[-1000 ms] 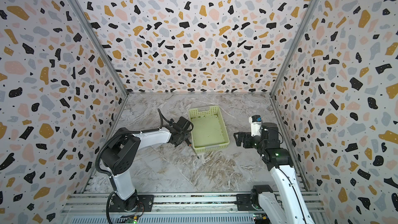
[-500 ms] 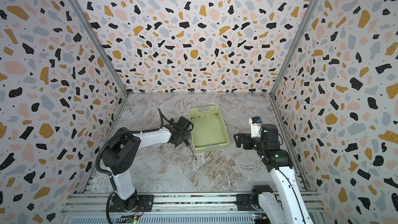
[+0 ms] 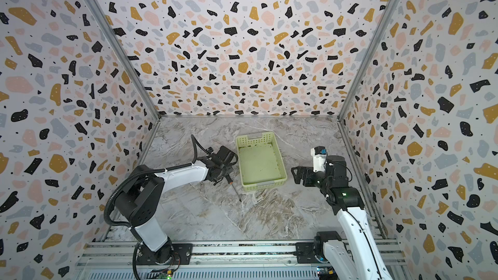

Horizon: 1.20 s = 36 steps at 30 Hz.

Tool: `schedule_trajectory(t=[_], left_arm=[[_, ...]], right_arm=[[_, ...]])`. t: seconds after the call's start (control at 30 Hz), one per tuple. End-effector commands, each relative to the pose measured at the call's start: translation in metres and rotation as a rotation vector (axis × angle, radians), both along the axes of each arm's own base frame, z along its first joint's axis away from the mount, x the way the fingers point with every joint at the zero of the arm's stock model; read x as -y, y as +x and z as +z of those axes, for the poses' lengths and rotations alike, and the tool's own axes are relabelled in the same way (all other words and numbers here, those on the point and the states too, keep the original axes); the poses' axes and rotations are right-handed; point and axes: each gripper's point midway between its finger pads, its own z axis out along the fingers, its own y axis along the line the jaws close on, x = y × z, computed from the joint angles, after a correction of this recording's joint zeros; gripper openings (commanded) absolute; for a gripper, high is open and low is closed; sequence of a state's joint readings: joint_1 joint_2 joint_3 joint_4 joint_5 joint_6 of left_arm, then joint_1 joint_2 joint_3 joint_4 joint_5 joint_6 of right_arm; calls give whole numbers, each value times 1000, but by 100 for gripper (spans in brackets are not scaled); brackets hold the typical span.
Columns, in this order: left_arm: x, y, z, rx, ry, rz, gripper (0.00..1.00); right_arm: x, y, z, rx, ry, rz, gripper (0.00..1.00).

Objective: Put the screwdriver in the bin
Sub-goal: 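Close the left gripper on the orange-and-black screwdriver handle and lift it, then carry the screwdriver with the left gripper over the green basket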

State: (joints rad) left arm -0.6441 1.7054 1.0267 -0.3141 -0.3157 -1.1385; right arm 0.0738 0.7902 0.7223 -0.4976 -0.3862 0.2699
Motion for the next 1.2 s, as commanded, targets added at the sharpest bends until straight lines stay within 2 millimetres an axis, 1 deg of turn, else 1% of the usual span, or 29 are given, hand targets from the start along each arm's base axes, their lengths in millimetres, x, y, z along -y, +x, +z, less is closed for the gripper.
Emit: schedule_trajectory(t=[0.0, 0.07, 0.13, 0.27, 0.4, 0.5, 0.6, 0.77, 0.9, 1.0, 1.17], left_arm=[[-6, -2, 22, 53, 4, -25, 20], [-5, -2, 33, 74, 21, -73, 20], [-7, -3, 42, 84, 41, -108, 20], [-10, -5, 53, 90, 80, -148, 20], [-10, -5, 64, 109, 74, -166, 19], [-10, -3, 75, 130, 66, -177, 15], [-8, 0, 89, 145, 69, -211, 15], [5, 2, 111, 146, 41, -274, 15], [23, 10, 135, 176, -21, -318, 16], [40, 20, 151, 194, -69, -354, 15], [70, 40, 162, 205, -152, -392, 13]], right_arm=[[-9, 14, 4, 29, 66, 13, 97], [-12, 21, 4, 30, 88, 9, 96], [-21, 29, 7, 44, 102, 12, 96], [-42, 44, 14, 85, 72, 23, 96], [-58, 56, 9, 53, 78, 63, 96], [-63, 64, 7, 47, 64, 73, 96], [-69, 65, 7, 50, 71, 80, 96], [-75, 57, -2, 32, 77, 80, 96], [-73, 50, -9, 18, 84, 74, 96], [-70, 48, -6, 19, 66, 73, 97], [-64, 49, 3, 30, 30, 82, 98]])
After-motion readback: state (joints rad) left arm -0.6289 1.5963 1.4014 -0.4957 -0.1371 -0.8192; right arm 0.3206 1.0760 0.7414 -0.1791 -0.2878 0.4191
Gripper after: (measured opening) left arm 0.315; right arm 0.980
